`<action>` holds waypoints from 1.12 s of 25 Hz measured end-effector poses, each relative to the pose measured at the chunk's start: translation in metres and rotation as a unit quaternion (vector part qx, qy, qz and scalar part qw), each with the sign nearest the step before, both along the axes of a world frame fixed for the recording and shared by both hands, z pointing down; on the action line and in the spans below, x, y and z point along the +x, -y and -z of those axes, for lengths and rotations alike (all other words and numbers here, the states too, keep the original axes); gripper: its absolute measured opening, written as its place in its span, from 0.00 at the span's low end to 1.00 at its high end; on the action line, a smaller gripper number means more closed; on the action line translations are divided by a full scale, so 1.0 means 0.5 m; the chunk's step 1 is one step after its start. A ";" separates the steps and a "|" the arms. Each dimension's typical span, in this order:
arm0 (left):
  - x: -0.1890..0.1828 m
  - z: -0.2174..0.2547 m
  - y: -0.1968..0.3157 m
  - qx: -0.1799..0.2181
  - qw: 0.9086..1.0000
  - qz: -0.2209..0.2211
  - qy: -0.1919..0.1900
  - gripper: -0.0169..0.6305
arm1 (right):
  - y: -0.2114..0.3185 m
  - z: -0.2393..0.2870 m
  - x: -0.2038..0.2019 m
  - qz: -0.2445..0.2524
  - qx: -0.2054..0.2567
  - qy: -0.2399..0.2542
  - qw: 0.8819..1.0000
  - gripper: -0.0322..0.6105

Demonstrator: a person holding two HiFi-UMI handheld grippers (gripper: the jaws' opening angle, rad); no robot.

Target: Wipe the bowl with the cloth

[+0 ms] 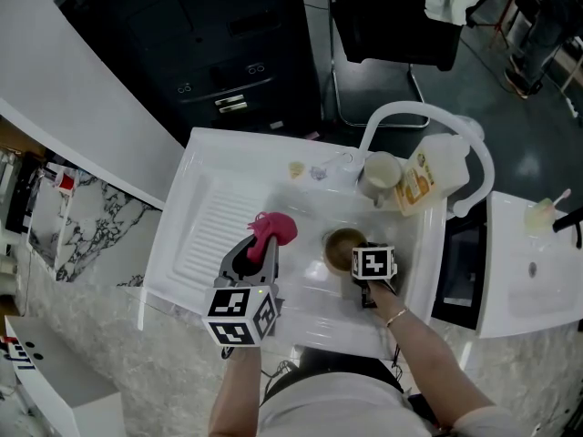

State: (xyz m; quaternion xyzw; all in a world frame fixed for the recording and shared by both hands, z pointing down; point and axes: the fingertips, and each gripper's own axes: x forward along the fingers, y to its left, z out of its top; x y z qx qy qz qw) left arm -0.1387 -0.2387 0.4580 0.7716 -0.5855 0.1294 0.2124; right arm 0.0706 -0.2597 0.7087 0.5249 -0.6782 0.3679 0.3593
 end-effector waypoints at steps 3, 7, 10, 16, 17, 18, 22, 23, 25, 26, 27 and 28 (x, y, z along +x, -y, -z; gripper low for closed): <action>-0.001 0.002 -0.003 -0.001 1.000 -0.002 -0.001 0.16 | -0.001 0.003 -0.004 0.003 0.000 0.000 1.000 0.14; -0.001 0.007 -0.009 0.001 1.000 -0.003 -0.001 0.16 | 0.002 0.009 -0.009 0.015 0.013 -0.004 1.000 0.20; -0.003 0.010 -0.013 0.002 1.000 -0.003 -0.002 0.16 | 0.005 0.021 -0.009 0.011 0.023 -0.001 1.000 0.26; -0.002 0.017 -0.022 0.006 1.000 -0.008 -0.004 0.16 | 0.014 0.077 -0.011 0.004 0.061 0.007 0.998 0.28; -0.002 0.019 -0.024 0.007 1.000 -0.009 -0.005 0.16 | 0.015 0.089 -0.012 0.003 0.069 0.009 0.998 0.28; -0.001 0.019 -0.025 0.008 1.000 -0.011 -0.006 0.16 | 0.015 0.100 -0.014 0.003 0.077 0.012 0.997 0.28; 0.004 0.021 -0.037 0.011 1.000 -0.017 -0.008 0.16 | 0.014 0.155 -0.024 0.005 0.117 0.029 0.993 0.26; 0.005 0.022 -0.040 0.012 1.000 -0.018 -0.008 0.16 | 0.013 0.175 -0.027 0.007 0.128 0.034 0.991 0.26; 0.005 0.024 -0.047 0.013 1.000 -0.020 -0.008 0.16 | 0.010 0.218 -0.033 0.010 0.155 0.042 0.987 0.25; 0.005 0.026 -0.051 0.014 1.000 -0.021 -0.008 0.16 | 0.007 0.241 -0.035 0.012 0.169 0.044 0.985 0.25; 0.005 0.028 -0.055 0.015 1.000 -0.023 -0.008 0.16 | 0.003 0.265 -0.035 0.013 0.184 0.046 0.982 0.24; 0.005 0.030 -0.059 0.016 1.000 -0.024 -0.008 0.16 | -0.002 0.288 -0.036 0.014 0.198 0.049 0.979 0.23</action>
